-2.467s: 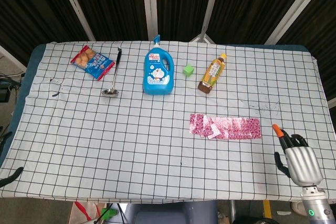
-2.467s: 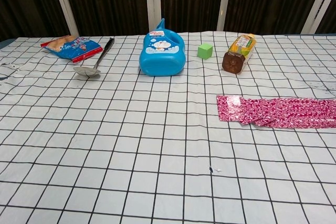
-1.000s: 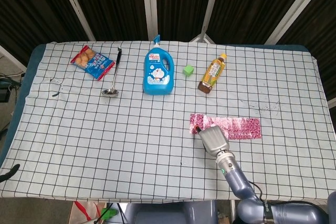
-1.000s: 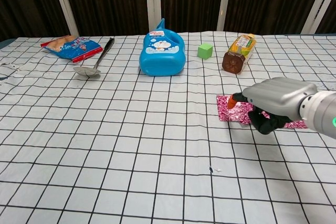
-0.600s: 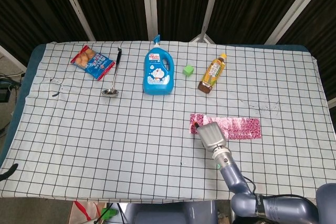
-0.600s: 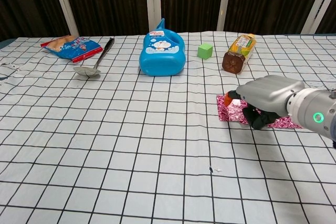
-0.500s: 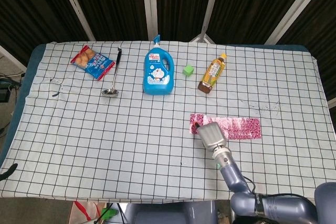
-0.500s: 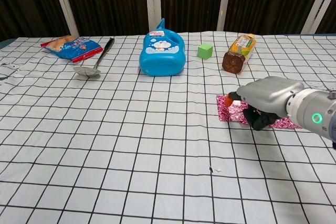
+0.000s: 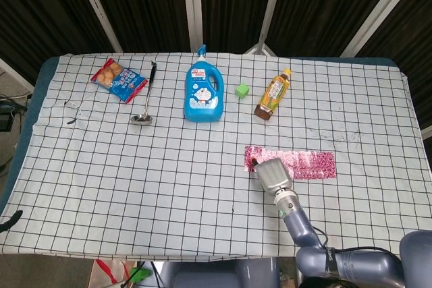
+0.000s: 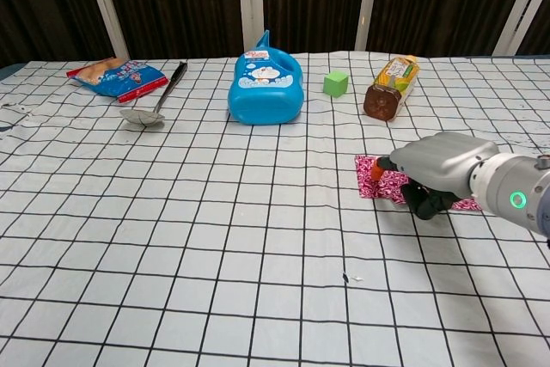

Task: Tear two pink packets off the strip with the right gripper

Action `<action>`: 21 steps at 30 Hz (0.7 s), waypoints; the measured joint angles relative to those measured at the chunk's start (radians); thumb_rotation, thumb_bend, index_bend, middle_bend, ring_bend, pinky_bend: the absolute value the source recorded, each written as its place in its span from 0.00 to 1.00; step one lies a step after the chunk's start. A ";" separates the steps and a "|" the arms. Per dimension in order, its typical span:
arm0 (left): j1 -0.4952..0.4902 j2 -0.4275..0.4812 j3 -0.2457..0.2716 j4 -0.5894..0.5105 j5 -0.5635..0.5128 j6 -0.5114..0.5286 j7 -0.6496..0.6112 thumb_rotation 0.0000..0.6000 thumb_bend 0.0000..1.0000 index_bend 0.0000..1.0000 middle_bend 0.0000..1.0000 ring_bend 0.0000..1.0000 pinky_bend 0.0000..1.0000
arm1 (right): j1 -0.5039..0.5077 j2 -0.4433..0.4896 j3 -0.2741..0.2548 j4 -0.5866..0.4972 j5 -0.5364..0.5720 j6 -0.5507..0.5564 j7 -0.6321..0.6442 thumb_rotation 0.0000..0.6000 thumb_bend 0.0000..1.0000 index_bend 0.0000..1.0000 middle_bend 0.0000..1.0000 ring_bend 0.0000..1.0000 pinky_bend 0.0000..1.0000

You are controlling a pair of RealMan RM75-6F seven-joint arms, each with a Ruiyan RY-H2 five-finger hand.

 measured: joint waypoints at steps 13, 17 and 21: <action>0.002 0.008 0.001 0.002 0.002 0.001 -0.022 1.00 0.28 0.13 0.00 0.00 0.08 | 0.045 -0.072 -0.014 0.018 0.036 0.011 -0.033 1.00 0.81 0.21 0.85 0.89 0.71; 0.000 0.012 0.001 0.005 0.002 -0.002 -0.033 1.00 0.28 0.13 0.00 0.00 0.08 | 0.067 -0.103 -0.009 0.026 0.052 0.022 -0.052 1.00 0.81 0.21 0.85 0.89 0.71; 0.000 0.016 0.000 0.008 0.000 -0.003 -0.048 1.00 0.28 0.13 0.00 0.00 0.08 | 0.089 -0.127 -0.001 0.027 0.069 0.040 -0.073 1.00 0.81 0.21 0.85 0.89 0.71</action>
